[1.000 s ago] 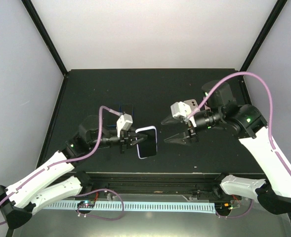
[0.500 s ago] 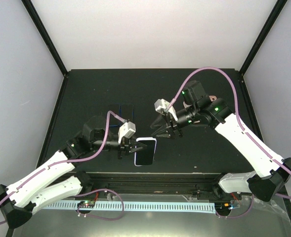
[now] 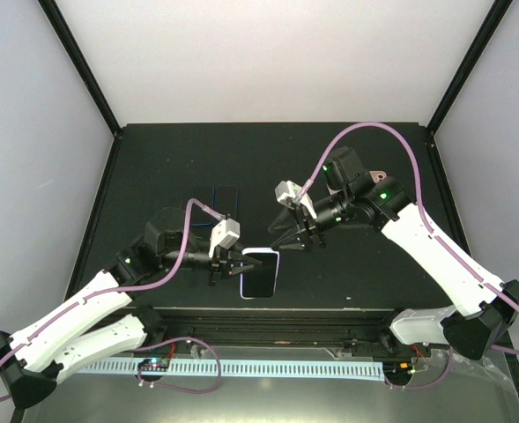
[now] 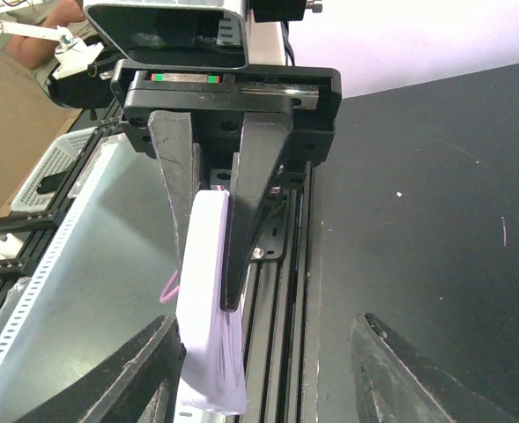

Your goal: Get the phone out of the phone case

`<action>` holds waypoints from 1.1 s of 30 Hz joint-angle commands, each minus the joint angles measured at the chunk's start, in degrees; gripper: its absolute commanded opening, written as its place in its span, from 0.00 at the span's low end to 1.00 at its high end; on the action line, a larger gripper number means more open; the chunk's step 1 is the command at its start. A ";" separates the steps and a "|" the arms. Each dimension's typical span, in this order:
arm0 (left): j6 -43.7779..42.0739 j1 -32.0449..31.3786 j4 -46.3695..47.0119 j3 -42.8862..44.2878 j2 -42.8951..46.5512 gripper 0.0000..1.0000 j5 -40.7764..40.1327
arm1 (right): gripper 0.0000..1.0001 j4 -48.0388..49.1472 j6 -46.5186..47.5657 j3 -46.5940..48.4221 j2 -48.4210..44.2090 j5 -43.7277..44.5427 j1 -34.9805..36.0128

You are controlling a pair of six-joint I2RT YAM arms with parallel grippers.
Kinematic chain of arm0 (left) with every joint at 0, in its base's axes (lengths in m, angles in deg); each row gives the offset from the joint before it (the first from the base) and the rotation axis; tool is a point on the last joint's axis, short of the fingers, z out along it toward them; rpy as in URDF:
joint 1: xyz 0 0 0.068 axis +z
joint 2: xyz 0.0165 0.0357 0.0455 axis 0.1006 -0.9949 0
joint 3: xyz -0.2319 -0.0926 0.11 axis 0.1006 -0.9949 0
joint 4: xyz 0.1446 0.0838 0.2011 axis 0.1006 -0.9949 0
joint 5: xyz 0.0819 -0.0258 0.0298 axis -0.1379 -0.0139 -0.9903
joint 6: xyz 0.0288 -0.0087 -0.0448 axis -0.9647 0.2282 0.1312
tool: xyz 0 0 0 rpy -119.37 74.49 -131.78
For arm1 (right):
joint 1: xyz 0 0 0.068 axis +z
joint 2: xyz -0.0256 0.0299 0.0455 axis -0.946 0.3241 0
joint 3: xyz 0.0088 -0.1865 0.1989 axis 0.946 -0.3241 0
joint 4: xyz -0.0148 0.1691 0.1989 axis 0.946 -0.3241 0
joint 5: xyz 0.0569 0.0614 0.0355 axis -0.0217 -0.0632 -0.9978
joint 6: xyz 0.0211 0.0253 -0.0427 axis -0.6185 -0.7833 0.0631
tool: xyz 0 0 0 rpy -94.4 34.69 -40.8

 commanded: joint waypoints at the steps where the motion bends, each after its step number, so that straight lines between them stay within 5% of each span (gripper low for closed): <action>1: 1.05 0.28 5.30 1.99 1.22 0.01 2.00 | 0.52 -0.68 1.04 -1.27 -0.80 -1.32 0.24; 18: 1.50 0.29 5.75 1.89 1.93 0.02 2.27 | 0.57 -6.23 6.36 -0.58 -0.11 -7.10 0.27; 24: 1.45 0.30 5.68 2.07 1.98 0.01 2.54 | 0.52 -3.17 2.39 -1.02 0.86 -2.62 0.23; 33: -2.20 0.21 6.24 0.71 5.23 0.02 5.50 | 0.51 -6.45 2.75 2.71 5.12 -8.75 0.19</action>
